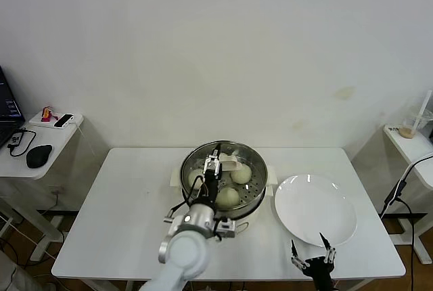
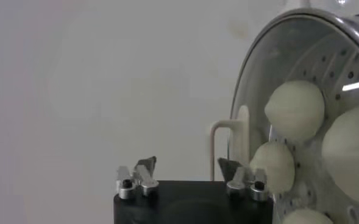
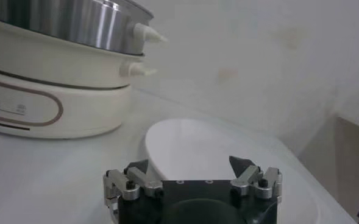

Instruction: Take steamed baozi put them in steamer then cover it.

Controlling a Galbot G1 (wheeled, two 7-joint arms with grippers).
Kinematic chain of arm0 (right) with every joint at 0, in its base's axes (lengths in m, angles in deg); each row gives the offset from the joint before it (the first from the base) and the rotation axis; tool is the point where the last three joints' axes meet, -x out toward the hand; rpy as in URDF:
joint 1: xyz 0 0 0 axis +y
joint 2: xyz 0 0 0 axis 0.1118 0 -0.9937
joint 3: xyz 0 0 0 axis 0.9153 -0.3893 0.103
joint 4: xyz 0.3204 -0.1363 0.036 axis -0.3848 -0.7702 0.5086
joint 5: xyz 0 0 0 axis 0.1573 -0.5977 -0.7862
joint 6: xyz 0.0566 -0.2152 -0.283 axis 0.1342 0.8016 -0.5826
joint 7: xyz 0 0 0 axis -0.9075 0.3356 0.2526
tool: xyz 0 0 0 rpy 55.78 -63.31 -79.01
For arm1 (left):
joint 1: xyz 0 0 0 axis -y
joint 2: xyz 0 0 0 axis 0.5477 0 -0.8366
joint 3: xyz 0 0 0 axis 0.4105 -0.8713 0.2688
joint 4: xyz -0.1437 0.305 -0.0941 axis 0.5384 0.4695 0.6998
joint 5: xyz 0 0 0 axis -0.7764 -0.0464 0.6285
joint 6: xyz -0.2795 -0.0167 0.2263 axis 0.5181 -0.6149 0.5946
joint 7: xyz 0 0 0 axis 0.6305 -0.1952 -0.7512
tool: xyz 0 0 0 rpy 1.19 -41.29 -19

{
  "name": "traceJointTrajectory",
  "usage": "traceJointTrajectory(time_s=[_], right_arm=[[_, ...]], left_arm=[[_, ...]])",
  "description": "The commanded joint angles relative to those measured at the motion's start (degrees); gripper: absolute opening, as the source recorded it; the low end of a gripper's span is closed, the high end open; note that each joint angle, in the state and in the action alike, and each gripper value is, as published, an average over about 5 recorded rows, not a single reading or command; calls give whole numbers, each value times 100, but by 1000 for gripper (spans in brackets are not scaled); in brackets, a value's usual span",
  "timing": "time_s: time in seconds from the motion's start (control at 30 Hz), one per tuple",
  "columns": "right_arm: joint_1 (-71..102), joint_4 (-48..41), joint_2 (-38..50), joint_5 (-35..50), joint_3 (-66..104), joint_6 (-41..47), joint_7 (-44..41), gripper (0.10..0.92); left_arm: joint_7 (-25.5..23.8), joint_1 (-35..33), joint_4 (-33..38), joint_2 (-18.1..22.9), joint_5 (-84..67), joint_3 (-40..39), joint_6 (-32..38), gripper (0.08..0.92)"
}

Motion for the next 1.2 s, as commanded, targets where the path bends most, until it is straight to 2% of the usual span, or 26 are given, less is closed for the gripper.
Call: traceJointTrajectory(time_s=[0.03,0.13,0.2,0.33,0.43,0.53,0.7,0.83,1.2], right_arm=[[39,17,76,139,3,-28,-37,823],[77,47,161,307,-26,-53,-84,823],[136,114,271,471,-53,-90,-98,823],[306,325,586,816,-100,-175,-89,823],[449,495,779,1054,-160,-190,-27,823],[626,689,932,1386,-229,-155,72,823],[914,1034,1107,2040,-329,109,197,823],[1160,1318,1280,2331,-322,364,280,823],[1402,1532,1455,2230,-561,659,537,823]], left_arm=[[599,-1397,1502,-625,-1305,689,424,812],[1012,-1985,1768,-808,-2831,1237,710,821],[1498,-2346,1741,-858,-4278,1782,1025,822],[2298,-2904,1362,-644,-6933,3023,1911,823],[2497,-3249,1133,-492,-8305,3608,2303,823],[2479,-3676,1070,-423,-9129,3739,2382,823],[2397,-4197,939,-317,-9739,3672,2716,823],[2398,-4292,781,-239,-9700,3636,3030,823],[2182,-4299,523,-197,-9609,3824,2975,823]])
